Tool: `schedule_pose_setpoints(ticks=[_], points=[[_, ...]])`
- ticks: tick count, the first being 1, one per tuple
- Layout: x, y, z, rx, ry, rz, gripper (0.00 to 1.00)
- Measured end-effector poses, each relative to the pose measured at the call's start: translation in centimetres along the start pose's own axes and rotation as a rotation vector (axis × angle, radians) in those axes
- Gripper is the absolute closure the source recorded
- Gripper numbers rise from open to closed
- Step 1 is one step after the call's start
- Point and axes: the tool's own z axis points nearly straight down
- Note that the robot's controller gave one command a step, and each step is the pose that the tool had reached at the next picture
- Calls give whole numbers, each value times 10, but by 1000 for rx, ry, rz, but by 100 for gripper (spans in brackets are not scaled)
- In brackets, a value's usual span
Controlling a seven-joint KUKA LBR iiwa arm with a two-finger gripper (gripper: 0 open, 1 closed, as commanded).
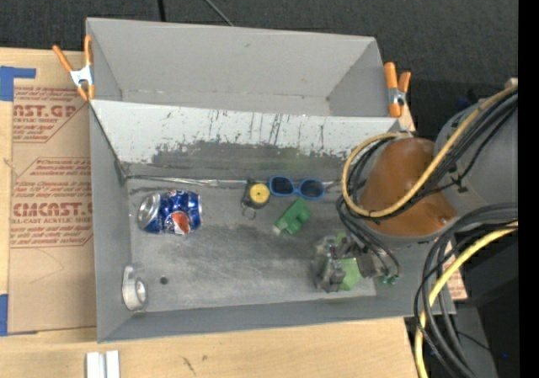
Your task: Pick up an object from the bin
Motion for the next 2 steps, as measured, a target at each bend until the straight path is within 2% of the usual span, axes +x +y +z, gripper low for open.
schedule_pose_setpoints(ticks=[1, 2], points=[[-2, 0, -1, 1, -9, 1, 0], [-21, -88, -37, 3, -4, 102, 0]])
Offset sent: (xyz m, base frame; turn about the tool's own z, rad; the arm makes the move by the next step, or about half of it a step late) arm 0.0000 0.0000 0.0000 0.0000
